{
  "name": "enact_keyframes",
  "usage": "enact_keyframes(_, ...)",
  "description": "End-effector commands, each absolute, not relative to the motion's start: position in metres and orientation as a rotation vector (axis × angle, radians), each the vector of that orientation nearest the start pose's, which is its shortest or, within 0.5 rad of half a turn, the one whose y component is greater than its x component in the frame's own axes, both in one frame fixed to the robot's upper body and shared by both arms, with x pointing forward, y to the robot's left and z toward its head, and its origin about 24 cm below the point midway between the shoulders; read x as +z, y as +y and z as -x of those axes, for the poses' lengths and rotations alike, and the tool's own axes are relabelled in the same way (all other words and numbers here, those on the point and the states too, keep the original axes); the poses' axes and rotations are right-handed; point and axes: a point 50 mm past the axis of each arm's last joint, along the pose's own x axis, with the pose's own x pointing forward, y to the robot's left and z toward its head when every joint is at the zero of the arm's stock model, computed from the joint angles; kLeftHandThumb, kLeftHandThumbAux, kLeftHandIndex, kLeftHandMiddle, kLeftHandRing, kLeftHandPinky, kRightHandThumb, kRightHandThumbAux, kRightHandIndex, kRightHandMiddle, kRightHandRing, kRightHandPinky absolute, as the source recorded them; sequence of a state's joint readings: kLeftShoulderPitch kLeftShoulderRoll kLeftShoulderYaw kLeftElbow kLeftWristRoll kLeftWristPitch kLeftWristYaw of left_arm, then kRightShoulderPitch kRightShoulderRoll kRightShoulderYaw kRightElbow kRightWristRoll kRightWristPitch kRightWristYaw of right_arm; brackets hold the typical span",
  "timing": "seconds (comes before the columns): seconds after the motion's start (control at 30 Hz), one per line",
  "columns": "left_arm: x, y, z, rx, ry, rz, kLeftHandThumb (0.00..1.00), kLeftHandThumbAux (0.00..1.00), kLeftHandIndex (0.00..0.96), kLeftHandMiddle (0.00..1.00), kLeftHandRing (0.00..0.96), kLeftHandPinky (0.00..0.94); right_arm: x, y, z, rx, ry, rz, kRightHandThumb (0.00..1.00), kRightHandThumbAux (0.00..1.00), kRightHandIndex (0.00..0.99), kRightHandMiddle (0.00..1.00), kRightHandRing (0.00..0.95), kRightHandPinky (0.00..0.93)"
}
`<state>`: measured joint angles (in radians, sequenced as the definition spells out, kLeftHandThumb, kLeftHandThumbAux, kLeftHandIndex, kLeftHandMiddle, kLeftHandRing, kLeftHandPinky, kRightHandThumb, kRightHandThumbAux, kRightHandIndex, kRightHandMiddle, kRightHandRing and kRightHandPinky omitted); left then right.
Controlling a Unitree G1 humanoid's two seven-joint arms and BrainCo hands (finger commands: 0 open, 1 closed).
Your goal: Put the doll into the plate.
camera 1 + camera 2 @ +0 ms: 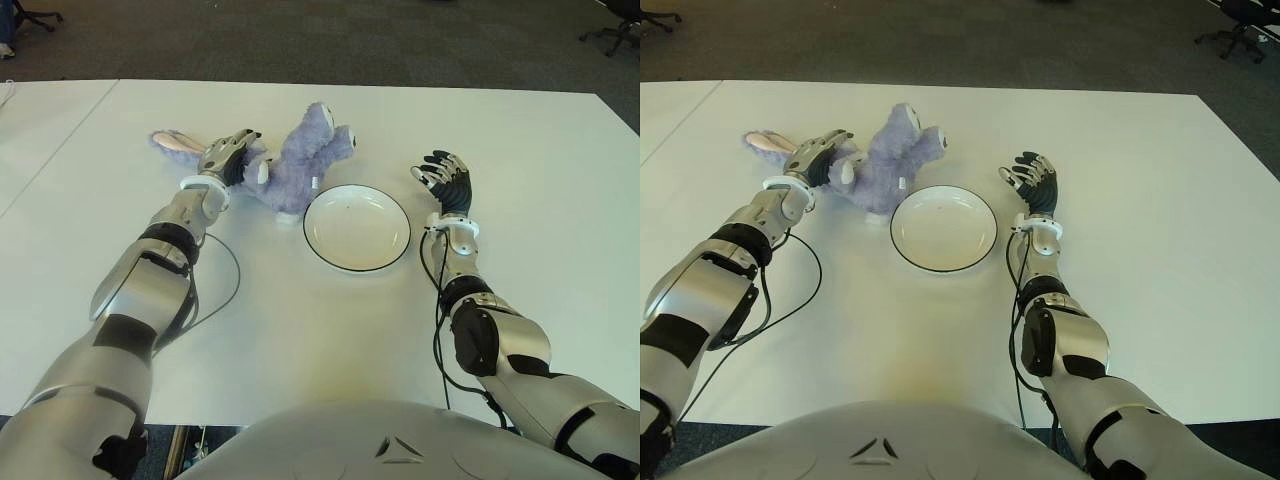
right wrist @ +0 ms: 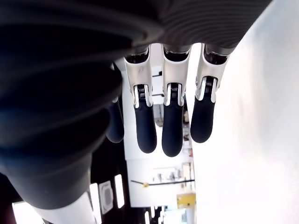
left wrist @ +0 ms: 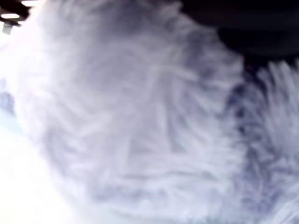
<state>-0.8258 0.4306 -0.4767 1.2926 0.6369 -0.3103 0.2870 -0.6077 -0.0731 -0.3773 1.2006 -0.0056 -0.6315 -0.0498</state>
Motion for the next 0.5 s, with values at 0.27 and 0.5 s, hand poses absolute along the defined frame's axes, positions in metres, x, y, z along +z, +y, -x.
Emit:
enact_keyframes(0.27,-0.03,0.2164,-0.3218,-0.373,0.512,-1.294,0.32,0.372,0.3,0.358,0.376,0.444,-0.1036,-0.1817,-0.2266,-0.329,0.509,-0.165,0.087,0.858,0.297,0.348,0.357,0.35)
enact_keyframes(0.5,-0.0295,0.2232,-0.3209,-0.347,0.529,-1.326,0.325,0.423,0.424,0.46,0.428,0.416,-0.104,-0.182,-0.2265,-0.342,0.516,-0.173,0.104,0.867,0.297,0.348,0.362,0.36)
